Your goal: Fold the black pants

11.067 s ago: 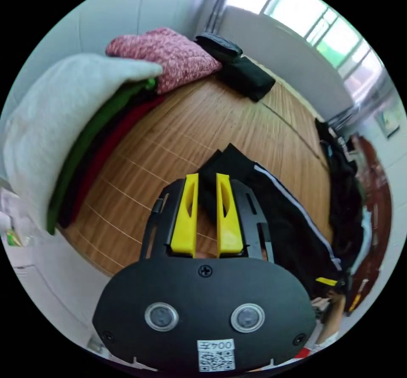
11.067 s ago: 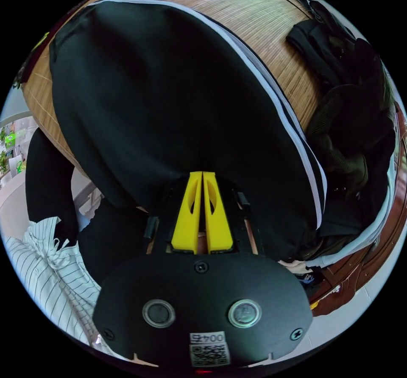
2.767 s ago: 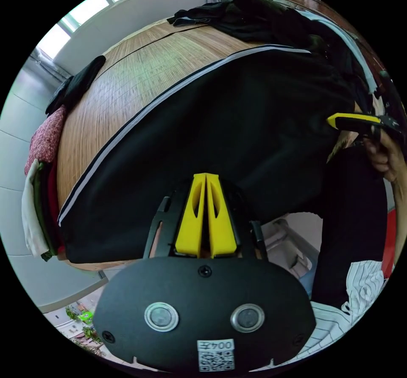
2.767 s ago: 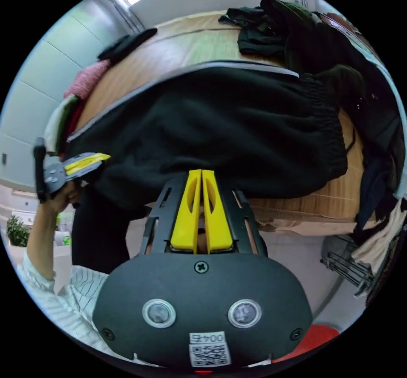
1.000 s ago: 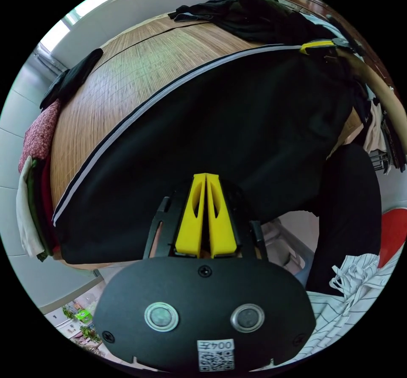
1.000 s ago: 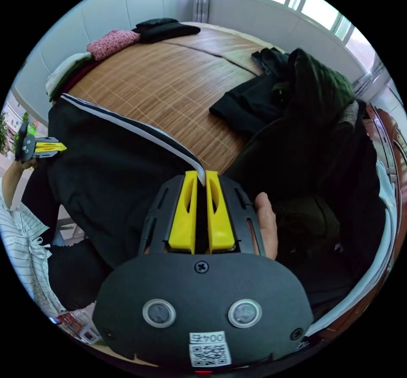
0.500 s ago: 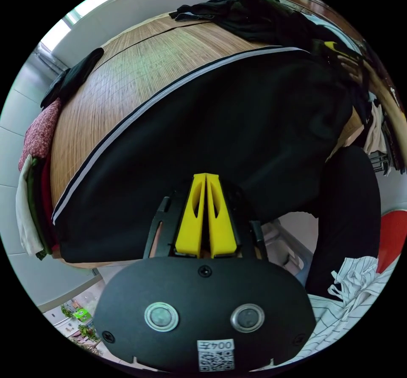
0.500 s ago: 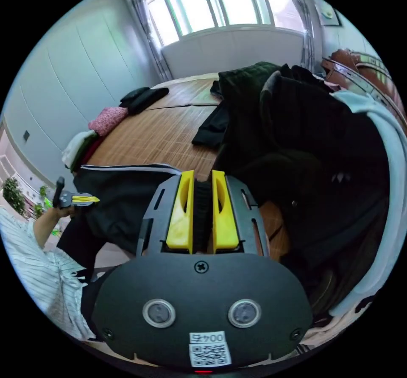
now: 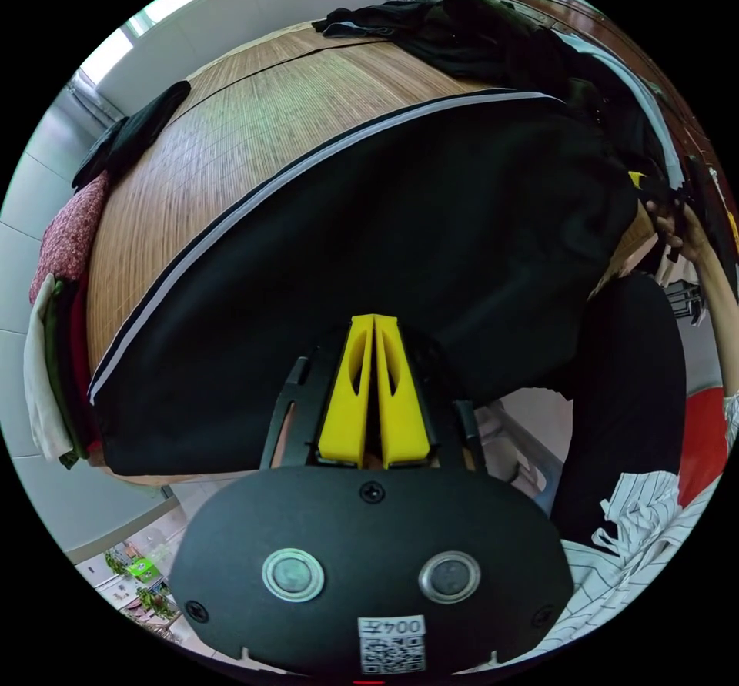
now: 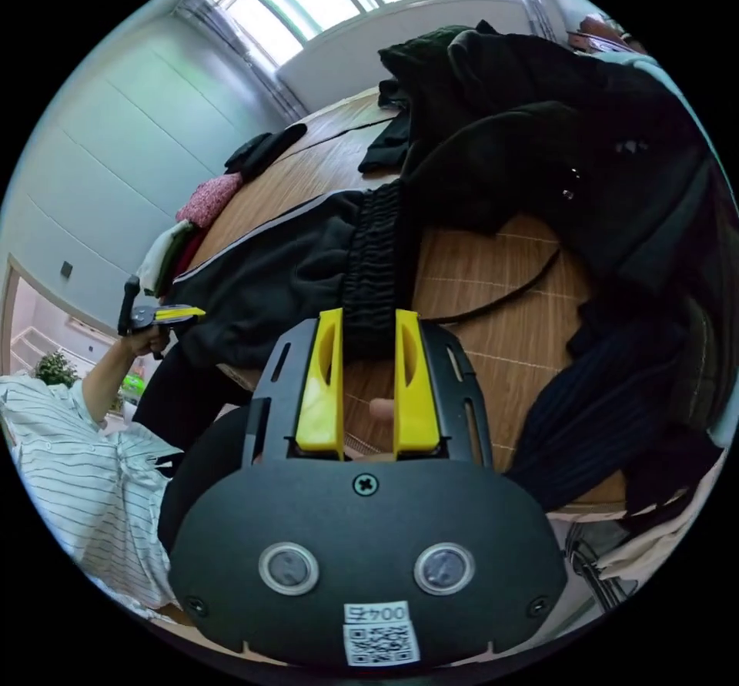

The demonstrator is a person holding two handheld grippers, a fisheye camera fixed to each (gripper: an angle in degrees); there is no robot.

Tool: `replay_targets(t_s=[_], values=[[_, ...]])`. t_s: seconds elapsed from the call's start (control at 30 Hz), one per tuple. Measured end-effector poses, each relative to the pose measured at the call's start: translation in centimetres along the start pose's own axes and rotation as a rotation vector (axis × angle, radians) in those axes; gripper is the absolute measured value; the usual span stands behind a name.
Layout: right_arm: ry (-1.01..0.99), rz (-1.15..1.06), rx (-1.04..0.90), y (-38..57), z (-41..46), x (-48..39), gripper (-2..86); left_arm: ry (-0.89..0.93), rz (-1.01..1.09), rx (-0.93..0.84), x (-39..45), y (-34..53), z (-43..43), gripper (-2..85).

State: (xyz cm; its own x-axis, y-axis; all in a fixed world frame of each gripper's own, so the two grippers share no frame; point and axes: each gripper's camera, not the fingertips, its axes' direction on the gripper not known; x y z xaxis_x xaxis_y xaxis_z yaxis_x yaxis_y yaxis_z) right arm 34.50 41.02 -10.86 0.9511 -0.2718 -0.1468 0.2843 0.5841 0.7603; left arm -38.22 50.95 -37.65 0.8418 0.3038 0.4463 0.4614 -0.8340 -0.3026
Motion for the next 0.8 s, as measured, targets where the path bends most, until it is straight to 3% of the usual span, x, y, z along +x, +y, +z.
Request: replay_targets(t_s=[0.1,0.27,0.37,0.43,0.6,0.7,0.8], values=[[0.141,0.041,-0.011,-0.7,0.3,-1.5,8.3,-0.010,0.006,0.002,-0.4,0.9,-0.5,0.2],[0.165,0.089,0.040,1.2,-1.1,-4.5,8.6,-0.027,0.024,0.031,-1.6,2.7,-1.5,0.4],[0.116,0.111,0.185,4.4,-4.5,-8.3,8.7,0.033,-0.033,0.096,-4.2,5.0,-4.0,0.5],[0.009,0.093,0.257,7.4,-5.6,-13.2,9.0,0.170,-0.111,0.209,-6.4,8.7,-7.4,0.6],[-0.046,-0.097,0.305,12.9,-1.9,-28.0,11.6,0.317,-0.244,0.255,-8.8,17.1,-8.4,0.3],[0.026,-0.212,0.337,15.5,2.4,-36.7,11.2,0.375,-0.313,0.283,-9.3,21.7,-6.8,0.2],[0.138,-0.352,0.248,16.8,7.7,-43.3,10.5,0.429,-0.311,0.268,-9.9,24.6,-5.2,0.3]])
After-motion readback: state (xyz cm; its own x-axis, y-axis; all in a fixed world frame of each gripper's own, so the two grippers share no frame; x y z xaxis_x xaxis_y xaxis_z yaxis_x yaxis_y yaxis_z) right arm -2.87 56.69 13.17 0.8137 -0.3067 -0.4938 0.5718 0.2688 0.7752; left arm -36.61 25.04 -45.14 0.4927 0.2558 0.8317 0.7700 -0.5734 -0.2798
